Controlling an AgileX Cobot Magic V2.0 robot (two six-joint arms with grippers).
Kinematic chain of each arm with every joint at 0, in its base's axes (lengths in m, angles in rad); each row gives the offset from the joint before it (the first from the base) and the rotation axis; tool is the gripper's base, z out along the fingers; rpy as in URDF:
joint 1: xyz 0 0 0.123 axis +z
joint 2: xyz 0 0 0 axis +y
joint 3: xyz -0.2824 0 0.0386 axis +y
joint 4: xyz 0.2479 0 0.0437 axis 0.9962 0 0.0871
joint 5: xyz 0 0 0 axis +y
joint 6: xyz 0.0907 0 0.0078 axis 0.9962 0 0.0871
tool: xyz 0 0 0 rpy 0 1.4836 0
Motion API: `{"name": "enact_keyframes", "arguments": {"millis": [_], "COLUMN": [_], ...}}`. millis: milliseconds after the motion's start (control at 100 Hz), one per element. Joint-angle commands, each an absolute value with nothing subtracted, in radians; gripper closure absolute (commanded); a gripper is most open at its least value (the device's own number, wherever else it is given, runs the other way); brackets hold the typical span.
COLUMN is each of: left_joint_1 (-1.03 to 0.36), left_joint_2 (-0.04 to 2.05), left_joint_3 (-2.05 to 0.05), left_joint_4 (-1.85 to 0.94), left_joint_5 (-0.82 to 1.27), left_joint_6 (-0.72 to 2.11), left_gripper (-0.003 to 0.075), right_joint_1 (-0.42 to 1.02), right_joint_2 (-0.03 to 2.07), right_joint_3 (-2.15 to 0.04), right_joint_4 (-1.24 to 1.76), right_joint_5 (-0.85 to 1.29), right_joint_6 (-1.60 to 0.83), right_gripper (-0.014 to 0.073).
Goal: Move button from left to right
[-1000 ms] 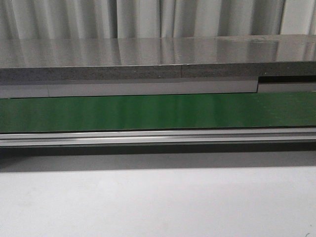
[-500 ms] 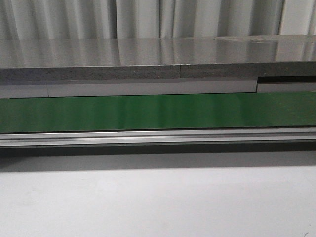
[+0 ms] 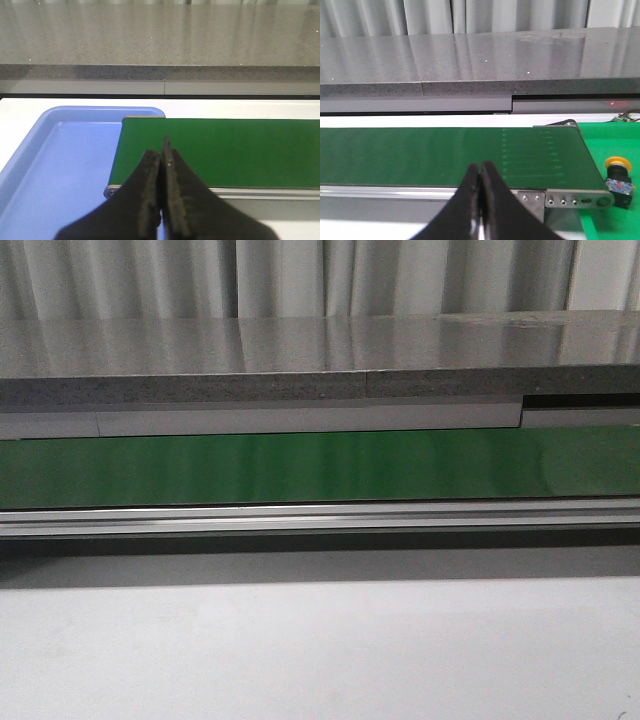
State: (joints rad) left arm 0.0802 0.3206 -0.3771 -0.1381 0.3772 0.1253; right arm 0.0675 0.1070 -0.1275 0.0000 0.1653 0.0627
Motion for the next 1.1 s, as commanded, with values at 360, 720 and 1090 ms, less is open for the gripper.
{"name": "enact_keyframes", "arguments": {"millis": [360,720,1090], "left_joint_1": [0.074,0.074,0.074], "left_joint_2": [0.329,0.329,0.329], "left_joint_3": [-0.406,-0.406,-0.406], "left_joint_4": [-0.146,-0.146,-0.146], "left_joint_5": [0.303,0.303,0.303], "left_joint_6": [0.126,0.126,0.126], "left_gripper": [0.074,0.074,0.074], "right_joint_1": [0.067,0.067,0.067], "right_joint_2": [-0.032,-0.032,-0.032], "right_joint_3": [0.013,0.013,0.013], "right_joint_4": [-0.011,-0.011,-0.011], "right_joint_5": [0.039,0.037,0.037], "right_joint_6": [0.067,0.067,0.067], "right_gripper": [0.0662,0.0662,0.0662]}}
